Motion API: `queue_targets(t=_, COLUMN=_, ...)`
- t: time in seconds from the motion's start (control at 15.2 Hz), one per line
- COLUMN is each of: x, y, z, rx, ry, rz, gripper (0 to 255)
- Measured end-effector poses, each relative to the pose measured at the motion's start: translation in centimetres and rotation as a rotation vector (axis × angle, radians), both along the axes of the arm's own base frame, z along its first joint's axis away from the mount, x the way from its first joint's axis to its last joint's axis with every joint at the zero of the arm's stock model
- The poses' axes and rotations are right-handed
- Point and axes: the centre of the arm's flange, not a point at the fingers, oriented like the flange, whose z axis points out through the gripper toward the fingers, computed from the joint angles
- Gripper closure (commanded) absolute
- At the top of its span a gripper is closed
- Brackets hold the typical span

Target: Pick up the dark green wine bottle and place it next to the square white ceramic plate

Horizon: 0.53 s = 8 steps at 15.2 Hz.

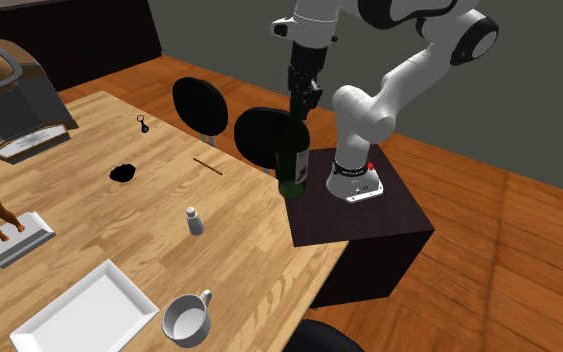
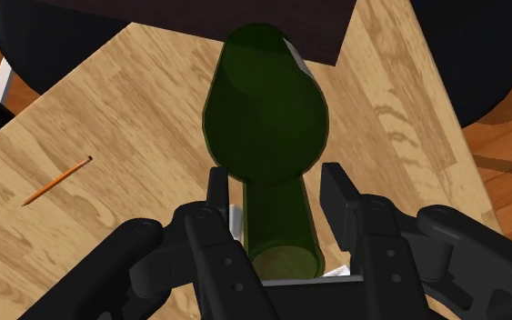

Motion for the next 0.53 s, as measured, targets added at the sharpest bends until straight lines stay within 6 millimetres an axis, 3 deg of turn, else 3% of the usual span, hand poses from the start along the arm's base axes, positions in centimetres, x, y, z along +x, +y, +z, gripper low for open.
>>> queue_targets(t=0.53, x=-0.1, y=-0.1, z=4.3, rx=0.000, ry=0.000, rz=0.000, gripper=255)
